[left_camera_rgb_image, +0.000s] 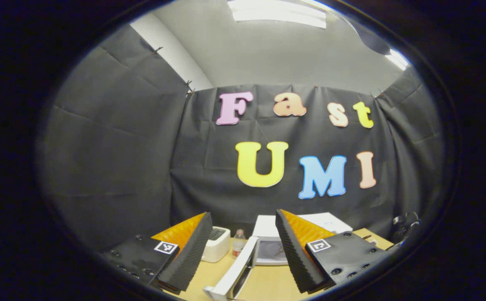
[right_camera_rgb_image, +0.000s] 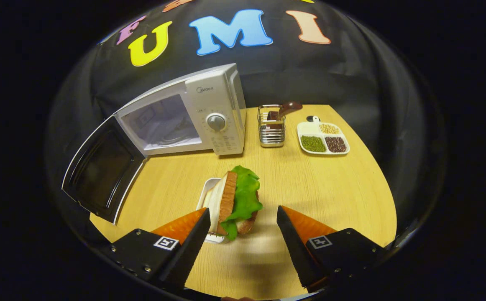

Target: Open the microwave oven with the left hand, put the food in, and close the microwave oven.

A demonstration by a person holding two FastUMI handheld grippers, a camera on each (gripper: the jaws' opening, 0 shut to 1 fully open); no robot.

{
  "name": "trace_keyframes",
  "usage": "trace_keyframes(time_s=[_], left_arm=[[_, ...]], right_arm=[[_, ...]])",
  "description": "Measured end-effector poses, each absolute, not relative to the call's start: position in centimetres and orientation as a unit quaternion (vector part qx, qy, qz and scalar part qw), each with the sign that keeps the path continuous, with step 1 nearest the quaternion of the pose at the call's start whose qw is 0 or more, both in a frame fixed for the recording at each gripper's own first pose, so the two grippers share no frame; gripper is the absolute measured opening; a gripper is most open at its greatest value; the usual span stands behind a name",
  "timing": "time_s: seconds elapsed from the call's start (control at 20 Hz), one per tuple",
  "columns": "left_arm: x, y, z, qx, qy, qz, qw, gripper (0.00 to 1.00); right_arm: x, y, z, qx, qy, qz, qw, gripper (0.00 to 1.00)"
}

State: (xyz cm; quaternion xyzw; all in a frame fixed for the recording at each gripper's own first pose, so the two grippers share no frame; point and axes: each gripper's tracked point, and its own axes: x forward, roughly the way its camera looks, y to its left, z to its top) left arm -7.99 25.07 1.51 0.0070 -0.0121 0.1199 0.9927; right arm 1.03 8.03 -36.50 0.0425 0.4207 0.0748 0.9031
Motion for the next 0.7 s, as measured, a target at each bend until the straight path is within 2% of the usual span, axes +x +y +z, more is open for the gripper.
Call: trace_keyframes(time_s=[0.2, 0.25, 0.3, 0.35, 0.4, 0.45, 0.5, 0.6, 0.7], left_arm=[[-4.4, 18.2, 1.2, 0.01, -0.019, 0.089, 0.996, 0.96], [-4.0, 17.3, -0.3, 0.007, -0.003, 0.089, 0.996, 0.96], [-4.0, 16.2, -2.0, 0.005, 0.017, 0.091, 0.996, 0.96], [-4.1, 15.4, -2.9, 0.003, 0.028, 0.093, 0.995, 0.95], [-4.4, 14.6, -3.4, 0.003, 0.038, 0.096, 0.995, 0.95], [-4.2, 14.4, -3.7, 0.004, 0.045, 0.101, 0.994, 0.95], [-4.2, 14.0, -3.8, 0.005, 0.052, 0.104, 0.993, 0.97], [-4.0, 13.6, -3.3, 0.005, 0.052, 0.111, 0.992, 0.99], [-3.7, 13.1, -2.0, 0.004, 0.043, 0.113, 0.993, 0.98]], right_arm=[[1.2, 9.2, -38.6, 0.086, 0.452, 0.085, 0.884, 0.96], [1.1, 9.5, -39.1, 0.092, 0.458, 0.09, 0.88, 0.94], [1.2, 9.9, -39.1, 0.099, 0.461, 0.1, 0.876, 0.84], [1.2, 10.3, -39.2, 0.108, 0.462, 0.107, 0.874, 0.84], [1.1, 10.6, -39.1, 0.119, 0.466, 0.115, 0.869, 0.61], [1.2, 10.8, -38.8, 0.135, 0.464, 0.116, 0.868, 0.55], [1.4, 10.9, -38.7, 0.137, 0.461, 0.119, 0.869, 0.37], [1.3, 11.6, -38.0, 0.153, 0.456, 0.137, 0.866, 0.23], [1.3, 11.7, -37.5, 0.161, 0.453, 0.149, 0.864, 0.24]])
